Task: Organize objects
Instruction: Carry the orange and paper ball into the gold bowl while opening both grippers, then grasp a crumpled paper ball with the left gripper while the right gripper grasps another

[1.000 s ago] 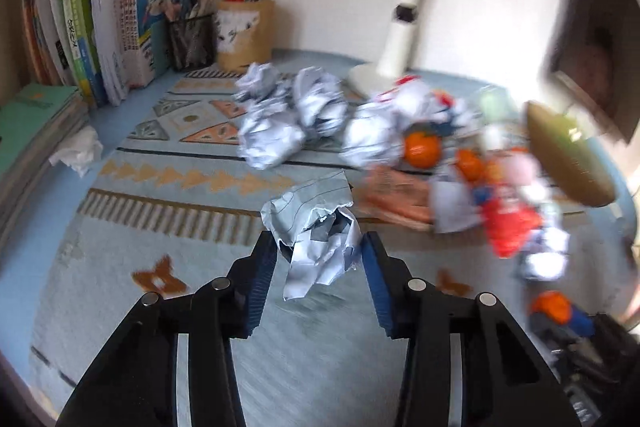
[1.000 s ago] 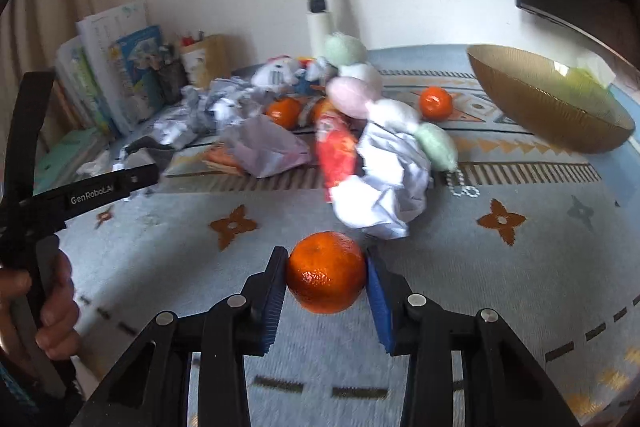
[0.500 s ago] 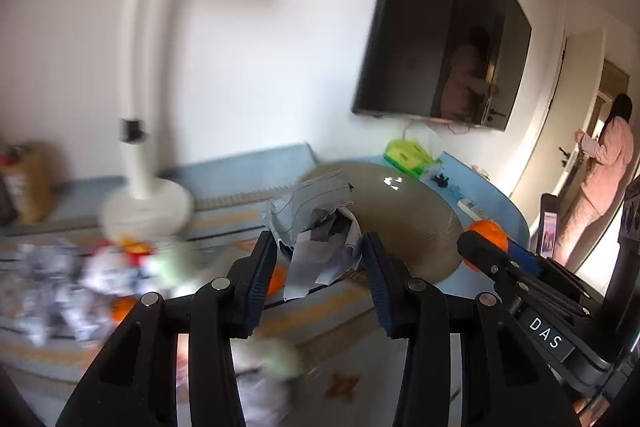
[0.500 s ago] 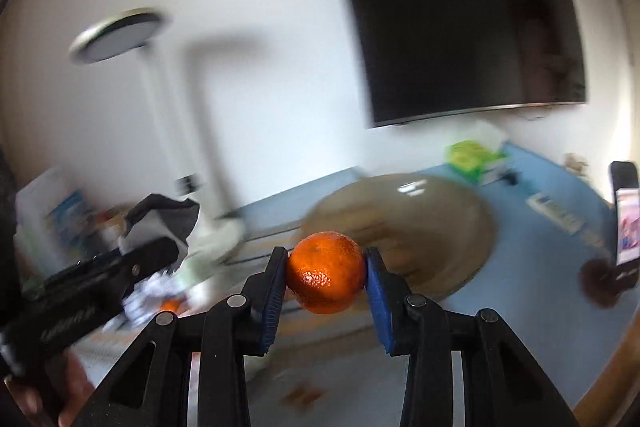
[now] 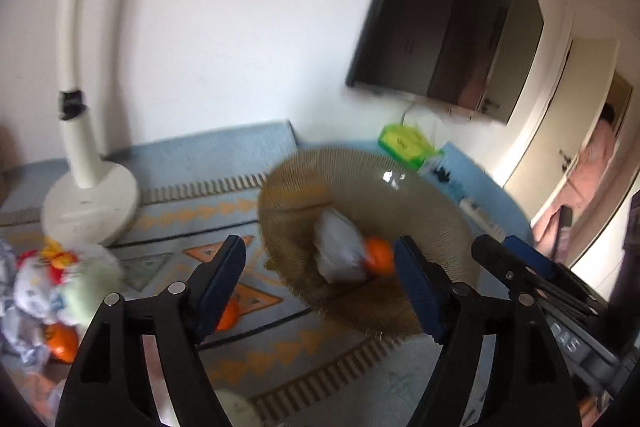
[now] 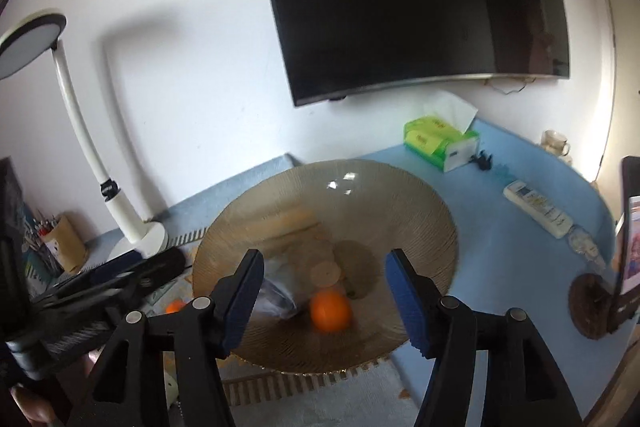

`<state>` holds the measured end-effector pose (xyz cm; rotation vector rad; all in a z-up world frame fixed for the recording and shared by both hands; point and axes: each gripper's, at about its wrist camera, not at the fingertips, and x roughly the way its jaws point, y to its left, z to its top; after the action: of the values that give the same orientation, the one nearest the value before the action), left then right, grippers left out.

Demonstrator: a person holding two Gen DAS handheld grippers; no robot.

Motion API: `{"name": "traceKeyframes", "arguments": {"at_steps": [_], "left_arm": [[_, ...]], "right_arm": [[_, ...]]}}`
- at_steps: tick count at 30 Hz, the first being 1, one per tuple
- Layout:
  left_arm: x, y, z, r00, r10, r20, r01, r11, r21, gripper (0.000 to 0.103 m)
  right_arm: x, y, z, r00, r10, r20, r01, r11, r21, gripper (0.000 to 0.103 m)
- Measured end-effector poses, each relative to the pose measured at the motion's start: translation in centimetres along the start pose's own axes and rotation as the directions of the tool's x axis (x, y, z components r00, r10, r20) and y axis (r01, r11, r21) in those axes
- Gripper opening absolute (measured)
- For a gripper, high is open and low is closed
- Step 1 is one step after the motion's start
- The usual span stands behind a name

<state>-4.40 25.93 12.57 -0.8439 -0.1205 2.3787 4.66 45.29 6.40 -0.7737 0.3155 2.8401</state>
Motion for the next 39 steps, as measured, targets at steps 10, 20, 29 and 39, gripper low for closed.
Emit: {"name": "traceKeyframes", "arguments": {"at_steps": [10,20,29,39], "left_arm": [[-17.5,7.6,-7.7,0.926,0.299,0.229,-0.286,0.954,-0.090,0.102],[-15.6,16.7,-16.2,0.913,0.406,0.051,-0.387,0.897,-0.216,0.102],[-15.1,16.4,-16.1,0.911,0.412,0.011,-0.402,0.893,-0.203,0.102],[-13.3,17.2,-13.9,0.936,0.344,-0.082,-0.353,0.923,-0.155,0.089]], "right_arm": [[-7.4,8.3,-5.0,0.974,0.226,0.020,-0.223,0.968,-0.116,0.062],[-3.3,14.4,-13.8,0.973,0.217,-0.075,-0.229,0.932,-0.280,0.062],[-2.4,14.1,-13.7,0.967,0.229,-0.113,-0.251,0.930,-0.268,0.062],[-3.0,14.3,-15.1,0.904,0.345,-0.254,-0.392,0.905,-0.164,0.055]]}}
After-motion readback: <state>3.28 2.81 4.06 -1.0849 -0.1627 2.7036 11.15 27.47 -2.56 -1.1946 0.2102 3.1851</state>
